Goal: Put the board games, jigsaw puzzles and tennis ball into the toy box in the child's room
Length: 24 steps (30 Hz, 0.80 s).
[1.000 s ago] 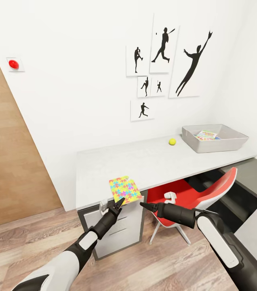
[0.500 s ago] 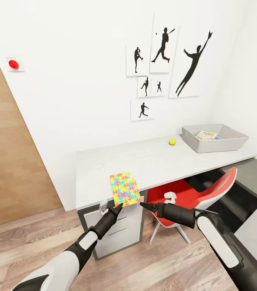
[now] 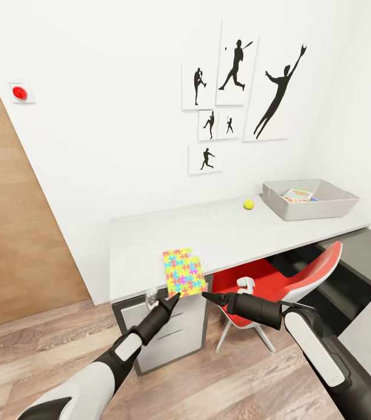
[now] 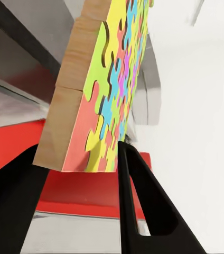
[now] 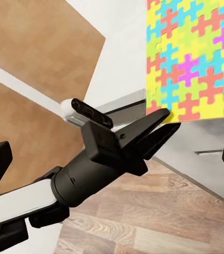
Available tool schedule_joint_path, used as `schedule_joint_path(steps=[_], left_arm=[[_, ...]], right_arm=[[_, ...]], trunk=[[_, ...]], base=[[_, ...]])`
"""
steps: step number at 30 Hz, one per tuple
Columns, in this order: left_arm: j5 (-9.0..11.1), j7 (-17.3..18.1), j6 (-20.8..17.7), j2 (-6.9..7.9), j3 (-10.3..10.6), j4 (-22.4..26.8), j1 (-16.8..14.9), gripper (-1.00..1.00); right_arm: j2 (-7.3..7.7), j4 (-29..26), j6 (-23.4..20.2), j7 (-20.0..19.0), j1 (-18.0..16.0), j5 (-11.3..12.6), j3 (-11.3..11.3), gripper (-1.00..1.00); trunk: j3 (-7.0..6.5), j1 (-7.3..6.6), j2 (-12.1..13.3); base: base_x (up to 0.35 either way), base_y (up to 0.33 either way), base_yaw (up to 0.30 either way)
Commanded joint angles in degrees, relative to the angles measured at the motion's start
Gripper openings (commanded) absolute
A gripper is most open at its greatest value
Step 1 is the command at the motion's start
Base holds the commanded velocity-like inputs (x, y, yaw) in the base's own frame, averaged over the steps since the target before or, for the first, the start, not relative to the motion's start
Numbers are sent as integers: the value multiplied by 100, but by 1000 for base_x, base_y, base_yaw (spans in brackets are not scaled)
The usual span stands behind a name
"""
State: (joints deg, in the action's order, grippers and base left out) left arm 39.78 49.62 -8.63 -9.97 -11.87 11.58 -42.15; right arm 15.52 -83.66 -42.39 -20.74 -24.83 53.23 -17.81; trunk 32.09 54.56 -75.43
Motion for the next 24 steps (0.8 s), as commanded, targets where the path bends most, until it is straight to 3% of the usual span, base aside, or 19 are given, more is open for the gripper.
schedule_joint_path(steps=[1,6,19,24], left_arm=[[4,105,-60,-3,17,2,-4,-100],[4,531,-89,-3,151,9,-4,-100],[8,592,-154,5,152,19,-4,-100],[10,593,-498,12,132,356,-4,-100]], right_arm=[[4,-1,-15,-9,-5,3,-3,100],[4,-1,-15,-9,-5,3,-3,100],[4,-1,-19,-15,-5,3,-3,100],[16,-29,-78,-32,-5,3,-3,100]], trunk=[[6,0,-3],[6,0,-3],[6,0,-3],[6,0,-3]], base=[[0,0,0],[0,0,0],[0,0,0],[0,0,0]])
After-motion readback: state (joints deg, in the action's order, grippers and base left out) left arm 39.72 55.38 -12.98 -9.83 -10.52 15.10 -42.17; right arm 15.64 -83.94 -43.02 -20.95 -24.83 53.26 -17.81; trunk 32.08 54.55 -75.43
